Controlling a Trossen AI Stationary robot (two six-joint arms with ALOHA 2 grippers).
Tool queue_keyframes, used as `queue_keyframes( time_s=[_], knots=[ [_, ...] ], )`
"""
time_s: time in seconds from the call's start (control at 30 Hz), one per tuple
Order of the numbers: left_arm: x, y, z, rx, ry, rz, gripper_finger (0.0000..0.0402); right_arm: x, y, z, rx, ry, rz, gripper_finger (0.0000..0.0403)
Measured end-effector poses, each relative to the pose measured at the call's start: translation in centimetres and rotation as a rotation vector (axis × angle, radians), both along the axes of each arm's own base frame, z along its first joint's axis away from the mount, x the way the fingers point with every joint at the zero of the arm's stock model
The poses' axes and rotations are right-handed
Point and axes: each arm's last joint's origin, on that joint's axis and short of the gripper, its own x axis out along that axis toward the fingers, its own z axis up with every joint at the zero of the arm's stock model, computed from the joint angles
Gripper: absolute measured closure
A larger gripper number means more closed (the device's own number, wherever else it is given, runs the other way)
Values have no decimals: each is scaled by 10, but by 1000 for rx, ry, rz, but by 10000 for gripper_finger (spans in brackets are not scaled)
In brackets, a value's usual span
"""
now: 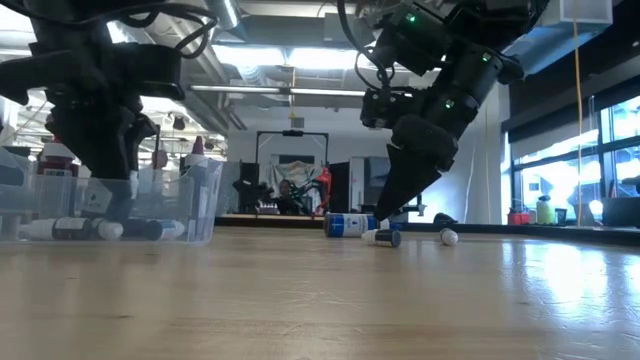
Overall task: Pick & Place food coloring
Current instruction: Put the small blue food coloring bottle into the transparent bin
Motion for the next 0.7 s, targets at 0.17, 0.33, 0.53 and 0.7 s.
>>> queue_keyframes(
  time_s=[0.17, 0.33, 0.53, 0.7],
  knots=[
    [-2, 0, -1, 2, 21, 2, 313, 0, 0, 0, -1, 0, 2, 164],
    [-7, 2, 2, -11, 42, 21, 313, 0, 0, 0, -1, 0, 3, 164],
    [-10, 3, 8, -18, 26, 23, 313, 0, 0, 0, -2, 1, 3, 164],
    [-11, 3, 9, -18, 21, 21, 313, 0, 0, 0, -2, 2, 3, 164]
  ],
)
